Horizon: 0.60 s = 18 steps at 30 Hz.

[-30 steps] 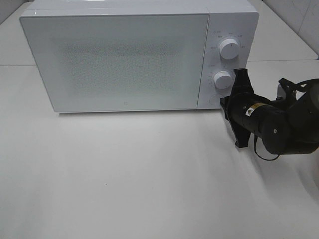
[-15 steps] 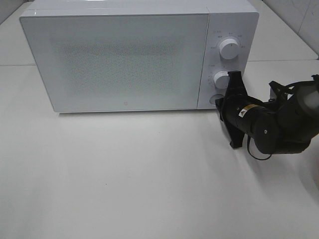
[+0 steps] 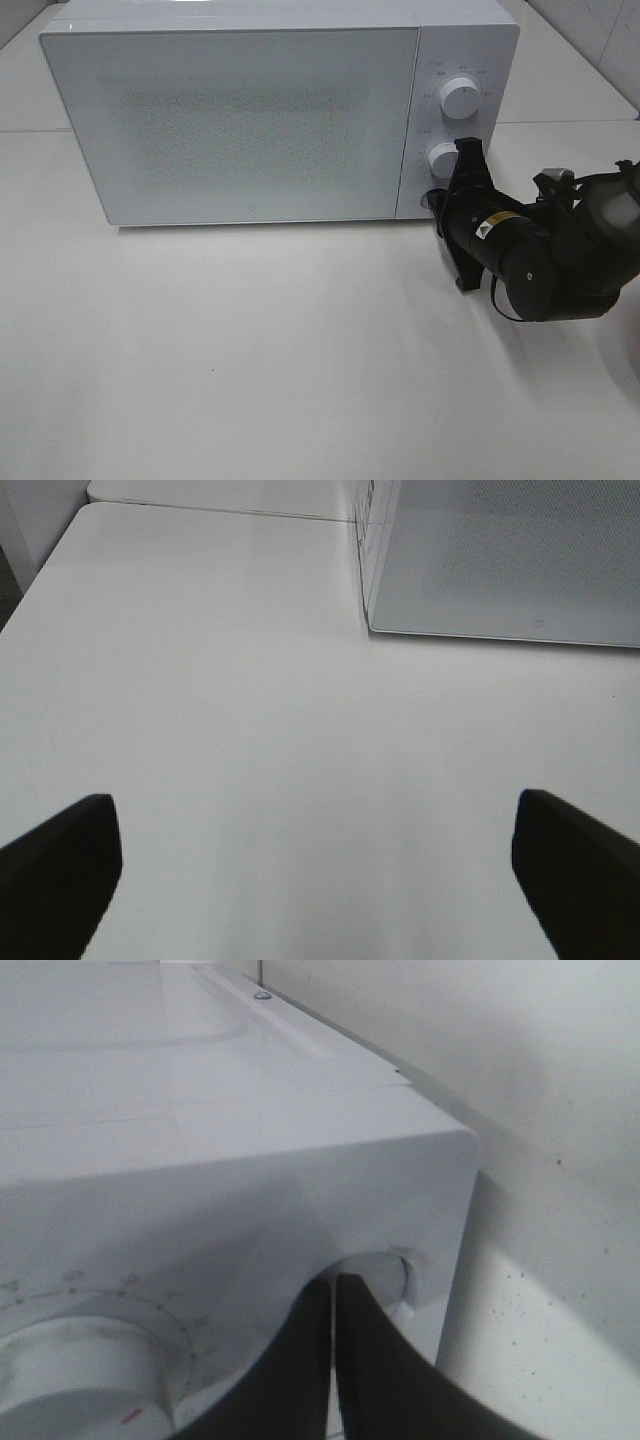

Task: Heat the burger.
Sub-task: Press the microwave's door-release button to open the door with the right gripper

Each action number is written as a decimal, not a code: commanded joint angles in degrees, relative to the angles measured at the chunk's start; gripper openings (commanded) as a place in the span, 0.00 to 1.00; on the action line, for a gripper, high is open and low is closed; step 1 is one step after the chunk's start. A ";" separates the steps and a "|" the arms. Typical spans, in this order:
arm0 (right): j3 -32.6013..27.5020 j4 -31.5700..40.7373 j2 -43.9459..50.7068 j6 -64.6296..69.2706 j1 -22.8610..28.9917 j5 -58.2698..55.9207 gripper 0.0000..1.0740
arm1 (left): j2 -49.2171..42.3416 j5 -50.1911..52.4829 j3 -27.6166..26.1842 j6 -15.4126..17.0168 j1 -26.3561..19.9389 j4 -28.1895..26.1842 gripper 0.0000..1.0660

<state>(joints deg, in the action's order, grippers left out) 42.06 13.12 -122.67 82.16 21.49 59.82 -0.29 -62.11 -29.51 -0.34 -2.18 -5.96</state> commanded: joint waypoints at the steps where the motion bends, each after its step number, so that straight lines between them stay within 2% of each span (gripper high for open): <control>1: 1.89 4.18 1.43 -0.34 -0.97 14.32 0.00 | -0.74 1.03 0.06 0.06 0.06 -0.17 0.92; 6: 3.38 5.10 1.38 -1.26 -0.97 14.67 0.00 | -0.74 1.03 0.06 0.06 0.06 -0.17 0.92; 11: 8.65 7.96 0.80 -4.18 -0.97 17.76 0.00 | -0.74 1.03 0.06 0.06 0.06 -0.17 0.92; 18: 10.03 8.71 0.92 -5.44 -1.03 20.28 0.00 | -0.74 1.03 0.06 0.06 0.06 -0.17 0.92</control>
<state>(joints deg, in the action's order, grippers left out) 46.47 19.94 -123.13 78.32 22.57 52.94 -0.29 -62.11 -29.51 -0.34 -2.18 -5.96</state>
